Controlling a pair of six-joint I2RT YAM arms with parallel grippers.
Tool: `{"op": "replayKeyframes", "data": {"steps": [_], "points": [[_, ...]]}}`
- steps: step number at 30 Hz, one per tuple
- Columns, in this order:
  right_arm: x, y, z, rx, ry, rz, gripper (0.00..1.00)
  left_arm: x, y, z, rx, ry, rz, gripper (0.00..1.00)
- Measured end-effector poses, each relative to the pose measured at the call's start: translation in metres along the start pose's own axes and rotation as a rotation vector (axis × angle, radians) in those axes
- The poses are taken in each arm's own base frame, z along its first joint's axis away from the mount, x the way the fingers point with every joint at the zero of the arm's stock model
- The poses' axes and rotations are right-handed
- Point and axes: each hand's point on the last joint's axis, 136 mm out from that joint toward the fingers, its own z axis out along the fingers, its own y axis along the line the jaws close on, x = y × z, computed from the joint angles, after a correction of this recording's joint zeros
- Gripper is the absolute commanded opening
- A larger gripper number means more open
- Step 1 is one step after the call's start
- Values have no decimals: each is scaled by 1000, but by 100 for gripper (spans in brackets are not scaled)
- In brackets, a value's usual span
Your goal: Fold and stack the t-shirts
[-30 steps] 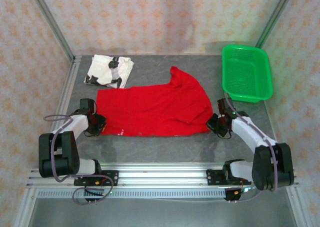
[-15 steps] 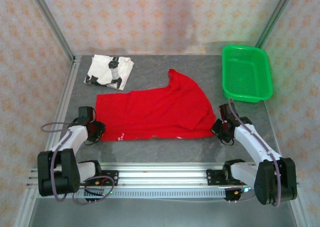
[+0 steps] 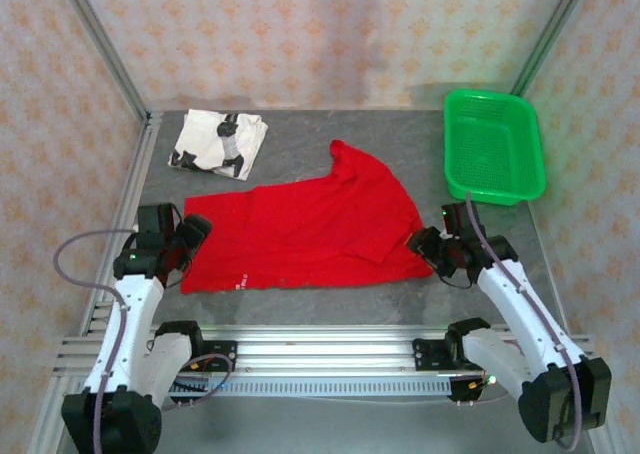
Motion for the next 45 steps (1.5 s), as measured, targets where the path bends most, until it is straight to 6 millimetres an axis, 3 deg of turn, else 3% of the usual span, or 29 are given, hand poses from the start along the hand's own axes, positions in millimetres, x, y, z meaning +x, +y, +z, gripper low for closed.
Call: {"op": "replayKeyframes", "data": {"steps": [5,9,15,25,28,33,37,45], "points": [[25,26,22,-49,120,-11,53,1,-54,-26,87,-27,207,77],[36,38,45,-58,170,-1,51,23,-73,-18,73,12,360,77],[37,37,65,-39,186,51,49,38,-60,-4,11,40,411,77],[45,31,83,2,216,76,48,34,-53,-7,2,10,417,77],[43,29,89,16,209,87,41,35,-51,-5,-4,9,418,77],[37,24,97,59,181,85,17,33,-47,-6,-21,-1,437,77],[27,31,103,76,162,76,3,32,-45,-8,-28,-6,447,77],[3,65,96,44,106,34,0,30,-38,-11,-38,-21,465,77]]}}
